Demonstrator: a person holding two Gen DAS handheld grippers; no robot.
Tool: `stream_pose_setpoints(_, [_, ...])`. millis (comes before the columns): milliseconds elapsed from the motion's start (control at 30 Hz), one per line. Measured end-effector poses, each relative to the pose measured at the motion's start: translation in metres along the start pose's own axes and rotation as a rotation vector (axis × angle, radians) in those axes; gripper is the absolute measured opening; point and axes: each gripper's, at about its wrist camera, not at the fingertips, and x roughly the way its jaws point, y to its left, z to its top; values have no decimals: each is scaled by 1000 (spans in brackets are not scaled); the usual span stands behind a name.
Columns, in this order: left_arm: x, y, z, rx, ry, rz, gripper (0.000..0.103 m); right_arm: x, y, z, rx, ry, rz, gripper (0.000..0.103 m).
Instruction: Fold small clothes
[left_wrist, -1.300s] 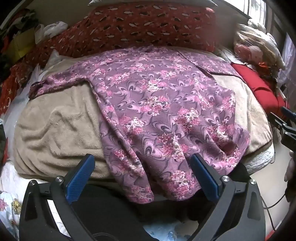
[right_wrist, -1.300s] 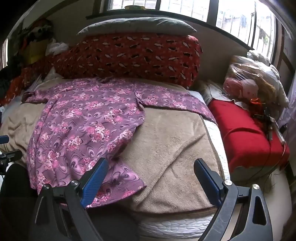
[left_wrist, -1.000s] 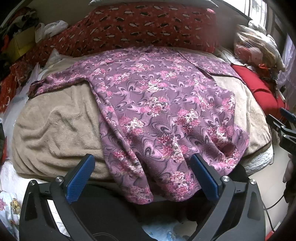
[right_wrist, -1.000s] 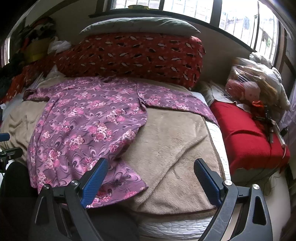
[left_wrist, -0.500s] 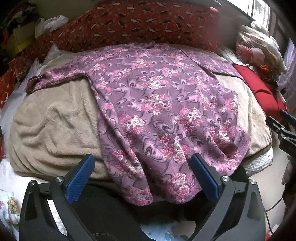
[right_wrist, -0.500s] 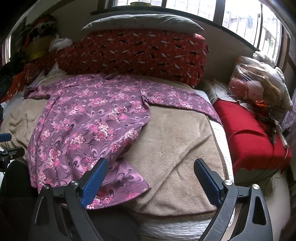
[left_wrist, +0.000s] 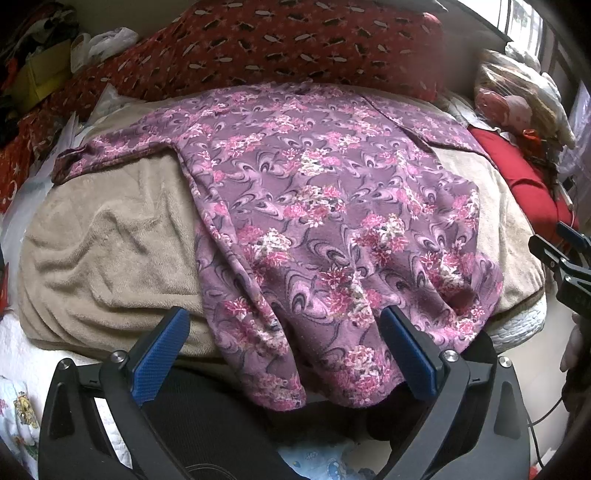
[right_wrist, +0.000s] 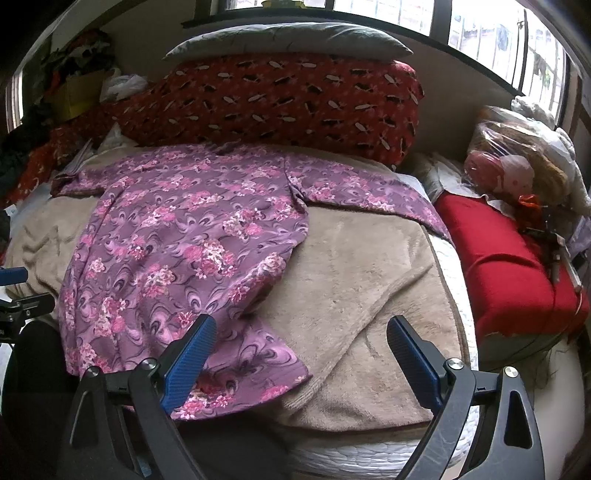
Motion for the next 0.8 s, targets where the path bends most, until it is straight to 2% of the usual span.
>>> stream_pose_setpoints(700, [1, 0, -1, 2, 1, 1, 103, -4, -8, -2, 50, 25, 59, 95])
stream_pose_setpoints(800, [1, 5, 0, -18, 16, -19, 103, -2, -9, -1, 45, 26, 54, 95])
